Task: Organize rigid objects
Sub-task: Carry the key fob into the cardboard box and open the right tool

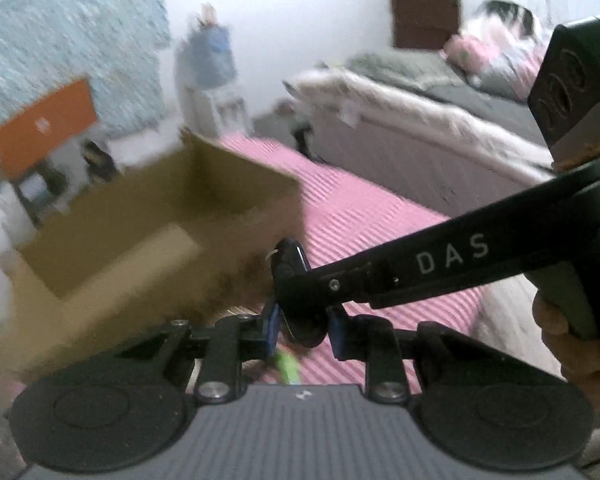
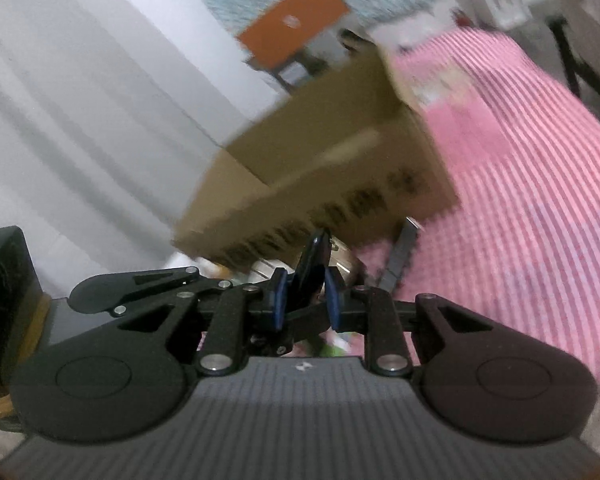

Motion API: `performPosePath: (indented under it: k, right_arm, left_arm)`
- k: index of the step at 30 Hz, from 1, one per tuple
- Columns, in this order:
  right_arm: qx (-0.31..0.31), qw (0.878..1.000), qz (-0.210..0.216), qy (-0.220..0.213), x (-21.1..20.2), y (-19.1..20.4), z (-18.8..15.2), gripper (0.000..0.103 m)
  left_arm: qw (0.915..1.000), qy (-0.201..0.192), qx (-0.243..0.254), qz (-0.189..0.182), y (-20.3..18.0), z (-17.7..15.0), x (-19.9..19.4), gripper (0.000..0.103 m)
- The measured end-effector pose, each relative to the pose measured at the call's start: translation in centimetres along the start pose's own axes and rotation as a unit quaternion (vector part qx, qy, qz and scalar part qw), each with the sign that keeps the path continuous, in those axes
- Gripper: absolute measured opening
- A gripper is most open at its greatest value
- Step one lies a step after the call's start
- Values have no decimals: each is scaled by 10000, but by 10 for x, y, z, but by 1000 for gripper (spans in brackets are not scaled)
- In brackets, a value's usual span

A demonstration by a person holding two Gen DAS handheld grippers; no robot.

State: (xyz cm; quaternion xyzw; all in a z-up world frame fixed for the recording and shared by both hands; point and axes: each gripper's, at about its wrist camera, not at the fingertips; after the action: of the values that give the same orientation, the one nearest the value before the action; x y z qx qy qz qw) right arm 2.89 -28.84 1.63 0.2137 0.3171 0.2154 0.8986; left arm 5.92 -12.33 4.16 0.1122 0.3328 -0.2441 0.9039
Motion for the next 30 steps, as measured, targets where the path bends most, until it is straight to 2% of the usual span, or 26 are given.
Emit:
performPosePath:
  k: [3,7,11,14,18,22,26,30]
  right_arm:
    - [-444,9986,270,-108,6,28,32,19]
    - [-795,9943,705,-21,39,51,79,19]
    - [-759,9910,1028,395,100,57,128,19]
    - [-392,9890,1135,865,158,46,154,19]
    - [202,9828,1131,1445,225,23,172,19]
    - [692,9740,1104,1855,273,6,181,19]
    - [1080,9650,1107,2118,303,-8,179,18]
    - [1207,9626,1101,2161,308,-8,174,19]
  left_arm:
    - [9992,-211,-154,309,25,20,-18,26]
    - [9970,-167,-472,591,70,49,-19,26]
    - [9935,205,-745,835,120,73,11,26]
    - [9888,645,-1090,791,158,82,42,26]
    - [9792,1189,-1465,746,197,87,82,25]
    - [9725,1539,-1512,875,214,82,109,25]
    - [9692,1697,-1416,1088,218,76,122,24]
    - [9690,1638,-1475,1116,218,77,115,25]
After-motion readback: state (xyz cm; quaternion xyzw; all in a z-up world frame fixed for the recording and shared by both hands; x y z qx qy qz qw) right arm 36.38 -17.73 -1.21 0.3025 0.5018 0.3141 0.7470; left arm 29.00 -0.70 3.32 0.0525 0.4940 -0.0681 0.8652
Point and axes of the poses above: each gripper's, at about its wrist camera, not at the fingertips, and x roughly the way its jaws point, y to its left, z to its top, and after that the axes turned 8 degrees about -x, right-handed
